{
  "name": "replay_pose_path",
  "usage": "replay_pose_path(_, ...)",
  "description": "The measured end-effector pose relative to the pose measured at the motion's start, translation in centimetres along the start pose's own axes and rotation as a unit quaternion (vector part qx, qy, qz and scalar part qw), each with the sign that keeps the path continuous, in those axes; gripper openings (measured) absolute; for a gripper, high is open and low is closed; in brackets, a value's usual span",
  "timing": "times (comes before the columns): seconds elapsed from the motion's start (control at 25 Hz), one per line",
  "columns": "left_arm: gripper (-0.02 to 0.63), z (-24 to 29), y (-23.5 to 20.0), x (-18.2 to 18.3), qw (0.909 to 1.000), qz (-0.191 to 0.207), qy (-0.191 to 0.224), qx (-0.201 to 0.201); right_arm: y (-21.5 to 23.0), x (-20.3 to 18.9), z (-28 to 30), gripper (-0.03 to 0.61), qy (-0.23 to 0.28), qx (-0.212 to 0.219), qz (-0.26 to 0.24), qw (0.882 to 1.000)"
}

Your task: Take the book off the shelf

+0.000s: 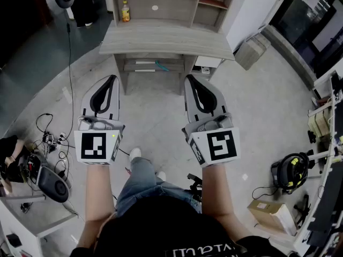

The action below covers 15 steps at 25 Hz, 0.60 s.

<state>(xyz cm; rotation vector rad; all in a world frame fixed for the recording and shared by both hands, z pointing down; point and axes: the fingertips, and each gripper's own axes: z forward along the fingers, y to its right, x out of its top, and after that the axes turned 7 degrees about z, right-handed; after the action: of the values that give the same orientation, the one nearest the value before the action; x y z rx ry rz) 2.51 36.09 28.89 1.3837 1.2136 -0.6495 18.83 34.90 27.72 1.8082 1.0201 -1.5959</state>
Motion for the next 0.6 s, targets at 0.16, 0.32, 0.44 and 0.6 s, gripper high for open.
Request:
replay_pose_path(0.16,0.011,0.0,-1.0,-0.3,1.0000,0.001,0.004,0.008,-0.4,-0.3,0.8,0.014,-0.009,0.000,-0.006,1.000)
replay_pose_path(0.32,0.011,1.3,-2.8,-2.1,0.9997,0.003,-0.016,0.016,-0.1,-0.6,3.1,0.014,-0.011,-0.006,-0.001,1.000)
replay_pose_path(0.44,0.012,2.9,-3.9,-3.0,0.9999,-0.003,-0.014,0.008,0.3,-0.9,5.1,0.014,-0.008,-0.008,0.002,1.000)
replay_pose_path(0.6,0.345,6.4,-5.2,-4.8,0.9999,-0.007,-0.011,-0.011,1.4,-1.9,8.7,0.014,-0.011,-0.016,0.005,1.000)
